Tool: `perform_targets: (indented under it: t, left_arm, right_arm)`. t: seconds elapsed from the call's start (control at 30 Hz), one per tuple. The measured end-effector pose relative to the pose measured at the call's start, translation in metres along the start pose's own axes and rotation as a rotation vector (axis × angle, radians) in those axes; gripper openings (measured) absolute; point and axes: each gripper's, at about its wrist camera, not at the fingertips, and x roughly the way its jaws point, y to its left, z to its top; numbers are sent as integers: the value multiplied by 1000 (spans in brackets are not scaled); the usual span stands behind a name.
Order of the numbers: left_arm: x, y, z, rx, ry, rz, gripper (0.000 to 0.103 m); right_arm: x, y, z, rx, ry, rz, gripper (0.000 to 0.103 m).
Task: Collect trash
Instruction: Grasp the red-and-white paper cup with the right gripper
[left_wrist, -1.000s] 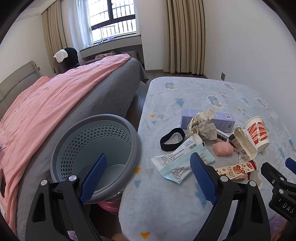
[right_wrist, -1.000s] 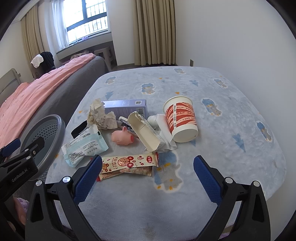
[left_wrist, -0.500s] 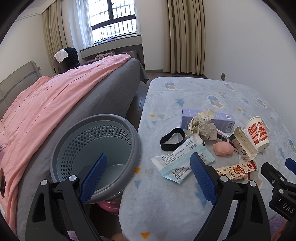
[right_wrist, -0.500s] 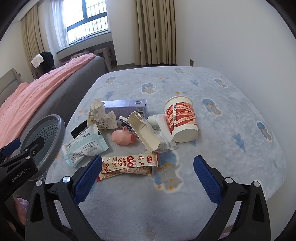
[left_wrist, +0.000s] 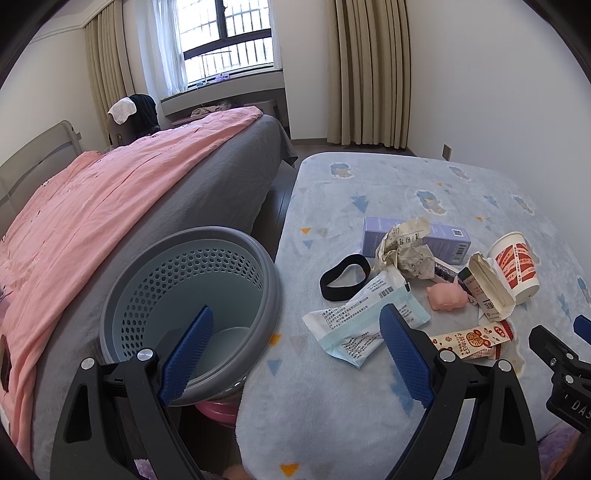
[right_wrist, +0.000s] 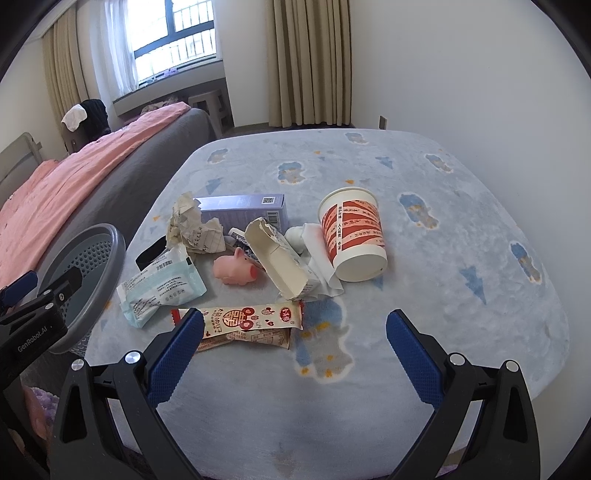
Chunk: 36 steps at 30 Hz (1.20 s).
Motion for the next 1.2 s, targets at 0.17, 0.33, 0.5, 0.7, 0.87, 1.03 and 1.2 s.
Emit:
perform_targets:
  t: [0.17, 0.33, 0.5, 0.7, 0.87, 1.03, 1.2]
  left_arm:
    - [3, -5, -2, 10, 11, -7, 87]
    - [7, -9, -2, 15, 26, -24, 87]
    - [12, -16, -4, 25, 43, -36, 87]
    - [17, -22, -6, 44, 59, -43, 87]
    - [20, -23, -7, 52, 70, -51, 87]
    - [22, -22, -7, 40, 79, -63, 87]
    - [24, -24, -8, 46, 90, -70, 87]
  right_arm:
    - [7, -20, 3, 5, 30, 3, 97]
    - [19, -38, 9, 9, 69, 30, 97]
    - [36, -49, 29, 10, 70, 16, 97]
    - [73, -63, 54, 39, 102, -14, 97]
    - [105, -72, 65, 53, 157, -21, 96]
    - [125, -70, 67, 33, 199, -30, 86]
    - [137, -65, 69, 14, 222, -9, 76]
